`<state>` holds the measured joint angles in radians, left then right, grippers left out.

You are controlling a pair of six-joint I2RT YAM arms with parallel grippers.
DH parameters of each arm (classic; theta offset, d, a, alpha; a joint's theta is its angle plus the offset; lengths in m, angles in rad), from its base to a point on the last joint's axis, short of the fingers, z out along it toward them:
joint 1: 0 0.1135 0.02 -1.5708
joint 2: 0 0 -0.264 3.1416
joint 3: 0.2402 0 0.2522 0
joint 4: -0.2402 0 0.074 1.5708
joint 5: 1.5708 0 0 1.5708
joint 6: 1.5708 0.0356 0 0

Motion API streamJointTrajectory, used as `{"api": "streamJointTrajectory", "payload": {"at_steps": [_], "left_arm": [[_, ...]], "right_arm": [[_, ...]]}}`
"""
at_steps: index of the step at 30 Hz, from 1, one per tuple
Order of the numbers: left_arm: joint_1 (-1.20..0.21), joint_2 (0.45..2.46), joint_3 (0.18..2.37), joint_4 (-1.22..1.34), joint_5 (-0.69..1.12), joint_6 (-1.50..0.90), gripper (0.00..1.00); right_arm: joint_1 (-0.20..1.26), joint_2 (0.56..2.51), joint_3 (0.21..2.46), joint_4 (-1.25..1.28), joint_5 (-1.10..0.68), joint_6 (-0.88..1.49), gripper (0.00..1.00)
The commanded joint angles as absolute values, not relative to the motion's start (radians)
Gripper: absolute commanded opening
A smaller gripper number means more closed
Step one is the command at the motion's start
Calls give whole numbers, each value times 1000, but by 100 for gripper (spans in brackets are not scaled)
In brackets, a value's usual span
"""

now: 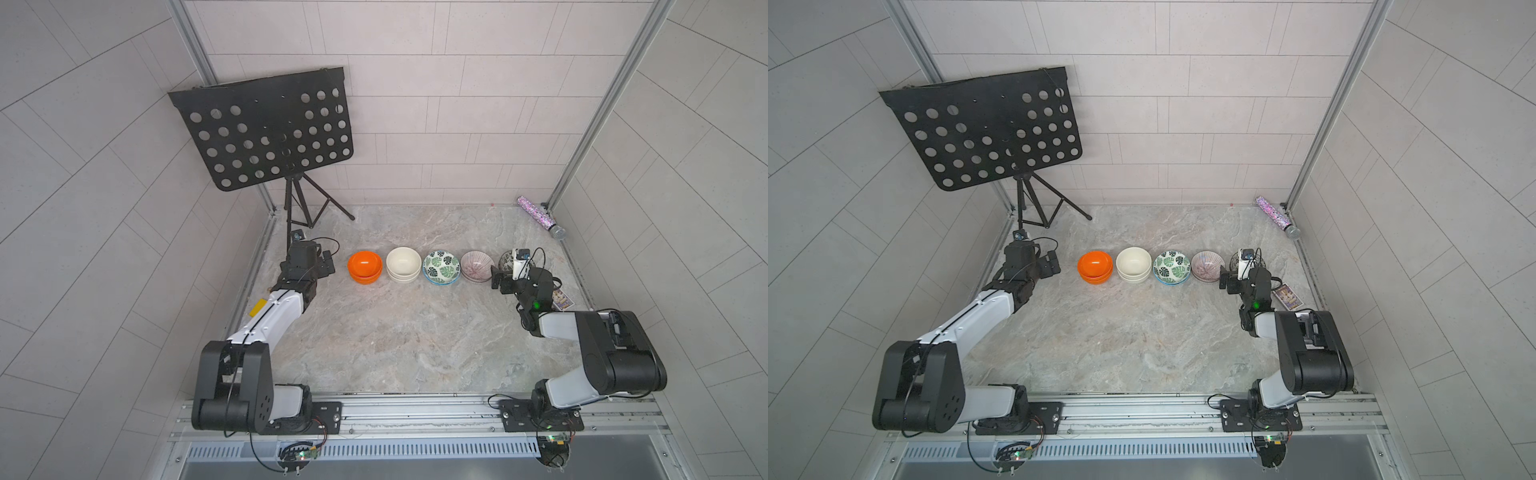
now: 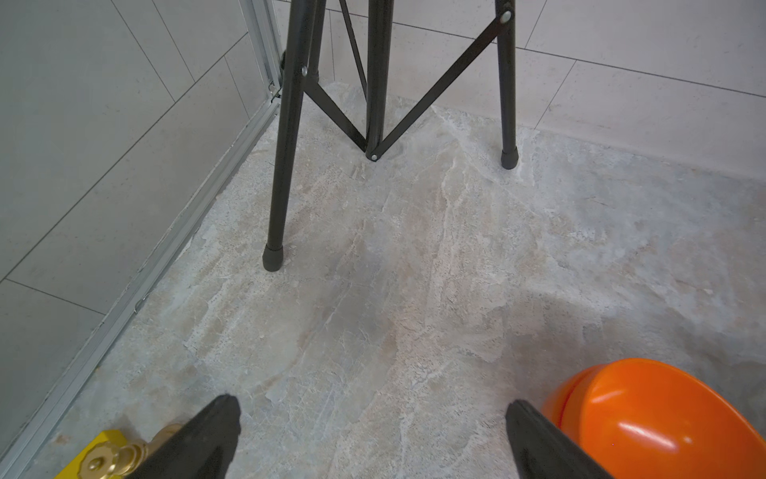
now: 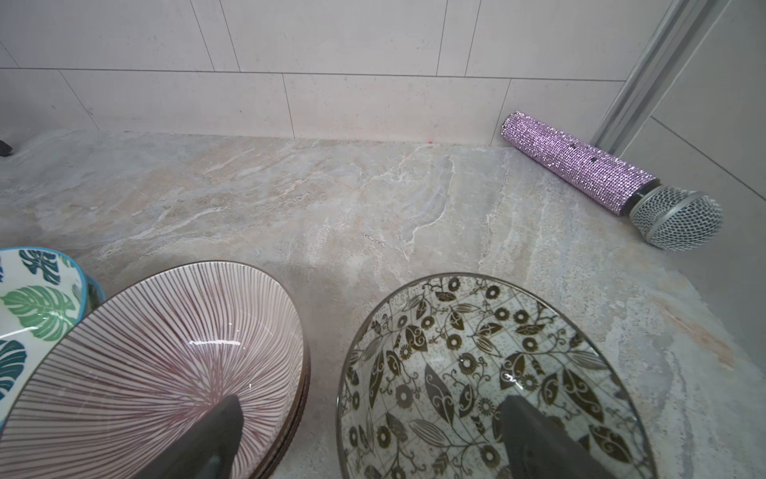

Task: Stack the bowls
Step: Reset both arms

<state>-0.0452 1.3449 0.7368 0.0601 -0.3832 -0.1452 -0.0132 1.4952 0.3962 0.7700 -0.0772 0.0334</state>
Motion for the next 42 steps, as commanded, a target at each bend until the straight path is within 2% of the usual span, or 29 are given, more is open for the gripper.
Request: {"api": "streamJointTrajectory", "payload": {"at_steps": [1, 11, 18, 24, 42], "left_arm": [[-44, 1359, 689, 194, -357, -137, 100], [-50, 1358, 526, 437, -275, -62, 100], [-55, 1426, 510, 527, -146, -7, 100], [-55, 1473, 430, 720, -138, 9, 100], [-39, 1528, 451, 723, -107, 0, 100]], "right_arm": [[-11, 1491, 374, 838, -92, 16, 100], [-10, 1488, 337, 900, -86, 21, 100], [-12, 1517, 315, 969, -113, 12, 100], [-13, 1519, 307, 982, -112, 11, 100], [-14, 1525, 353, 905, -121, 12, 100]]}}
